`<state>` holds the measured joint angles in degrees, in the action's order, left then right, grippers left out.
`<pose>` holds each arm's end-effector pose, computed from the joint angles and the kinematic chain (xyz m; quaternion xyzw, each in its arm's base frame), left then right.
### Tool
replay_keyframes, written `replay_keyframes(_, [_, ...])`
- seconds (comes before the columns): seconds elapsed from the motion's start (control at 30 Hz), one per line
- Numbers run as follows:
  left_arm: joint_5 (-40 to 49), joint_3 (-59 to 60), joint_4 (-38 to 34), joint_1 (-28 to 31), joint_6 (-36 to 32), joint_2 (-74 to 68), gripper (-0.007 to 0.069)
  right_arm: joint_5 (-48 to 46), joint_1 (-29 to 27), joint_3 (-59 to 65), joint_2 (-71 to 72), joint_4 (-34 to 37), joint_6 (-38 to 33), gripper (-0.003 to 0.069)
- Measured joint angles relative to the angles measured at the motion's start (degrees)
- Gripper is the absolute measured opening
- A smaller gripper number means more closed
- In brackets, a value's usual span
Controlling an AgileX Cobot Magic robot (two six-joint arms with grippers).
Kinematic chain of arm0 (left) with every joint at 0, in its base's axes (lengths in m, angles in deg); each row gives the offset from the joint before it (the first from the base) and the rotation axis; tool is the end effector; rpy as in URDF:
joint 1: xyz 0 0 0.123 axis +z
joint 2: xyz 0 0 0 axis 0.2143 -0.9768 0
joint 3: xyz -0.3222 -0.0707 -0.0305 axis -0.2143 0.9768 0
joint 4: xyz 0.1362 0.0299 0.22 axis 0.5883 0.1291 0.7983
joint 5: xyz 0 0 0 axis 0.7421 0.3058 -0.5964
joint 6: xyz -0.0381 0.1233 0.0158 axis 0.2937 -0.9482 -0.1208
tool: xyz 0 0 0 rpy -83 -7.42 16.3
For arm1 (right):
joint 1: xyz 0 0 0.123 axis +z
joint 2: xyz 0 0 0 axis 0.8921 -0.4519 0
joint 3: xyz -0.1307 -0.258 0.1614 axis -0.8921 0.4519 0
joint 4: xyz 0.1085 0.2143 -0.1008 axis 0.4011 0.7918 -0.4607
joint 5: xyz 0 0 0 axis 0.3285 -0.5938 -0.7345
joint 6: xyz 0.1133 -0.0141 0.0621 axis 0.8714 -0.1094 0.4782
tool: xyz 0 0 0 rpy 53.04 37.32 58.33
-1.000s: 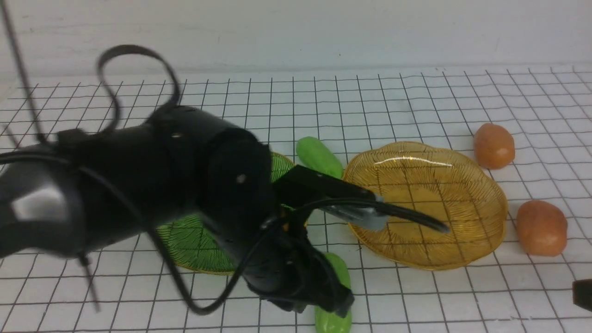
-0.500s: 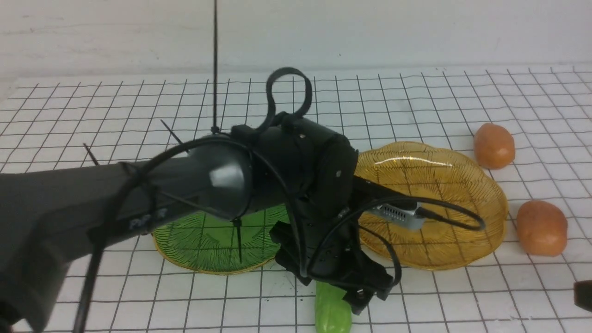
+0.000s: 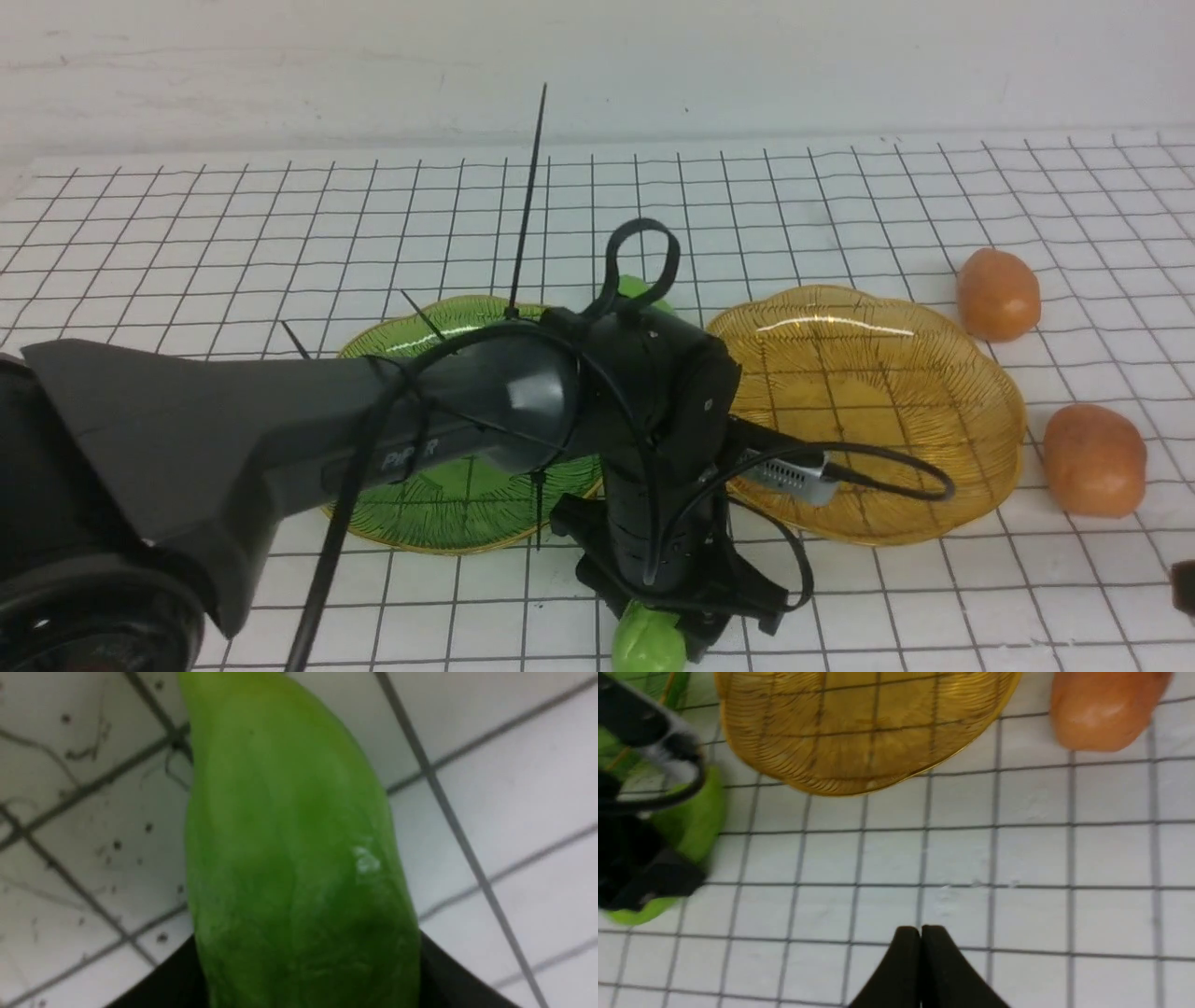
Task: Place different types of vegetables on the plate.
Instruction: 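Put the green cucumber next to the left plate into that plate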
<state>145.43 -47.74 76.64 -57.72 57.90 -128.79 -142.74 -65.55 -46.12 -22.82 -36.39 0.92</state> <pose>0.2954 -0.3136 0.1664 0.2616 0.9638 -0.0515 0.0099 0.1245 0.0304 0.2806 -0.0023 0.9522 0.1315 0.2759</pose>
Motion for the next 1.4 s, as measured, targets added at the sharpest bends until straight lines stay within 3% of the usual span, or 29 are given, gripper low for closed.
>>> replay_keyframes(0.27, [7.21,-4.79,1.42,1.52,-6.93,9.99,0.0382,-2.54,0.00,-11.80,-9.29,-9.42,5.66,-0.0011])
replay_keyframes(0.37, [8.36,-4.97,1.67,5.77,-7.90,12.80,0.0382,-2.59,0.00,-14.77,-15.22,-11.01,7.94,-0.0009])
replay_keyframes(0.5, [10.39,-4.97,1.53,15.52,-9.03,13.53,0.0382,-2.41,0.00,-19.42,-24.58,-12.94,10.80,0.0012])
replay_keyframes(0.63, [10.88,-4.97,1.66,22.15,-10.56,13.47,0.0382,-2.22,-0.74,-24.42,-33.20,-14.69,12.39,0.0096])
replay_keyframes(0.77, [10.16,-4.97,1.66,27.10,-12.30,12.66,0.0382,-2.37,-4.91,-32.09,-44.63,-13.32,13.80,0.0304])
replay_keyframes(0.93, [7.05,-4.97,1.66,27.98,-13.76,9.00,0.0382,-3.72,-5.90,-35.32,-52.50,-12.40,14.83,0.0544])
replay_keyframes(1.03, [5.79,-4.97,1.59,27.98,-14.00,6.39,0.0382,-3.89,-5.90,-36.70,-55.97,-11.16,14.88,0.0644])
replay_keyframes(1.1, [5.53,-4.97,1.66,27.98,-13.89,4.77,0.0407,-3.89,-5.90,-37.37,-57.86,-10.96,14.88,0.0676])
replay_keyframes(1.3, [4.99,-5.26,1.77,27.98,-13.58,2.86,0.0629,-3.84,-5.90,-38.09,-62.31,-11.36,14.88,0.0691])
replay_keyframes(1.4, [6.17,-6.74,1.72,27.98,-13.33,2.68,0.0674,-3.84,-5.90,-38.10,-63.60,-11.72,14.65,0.0685])
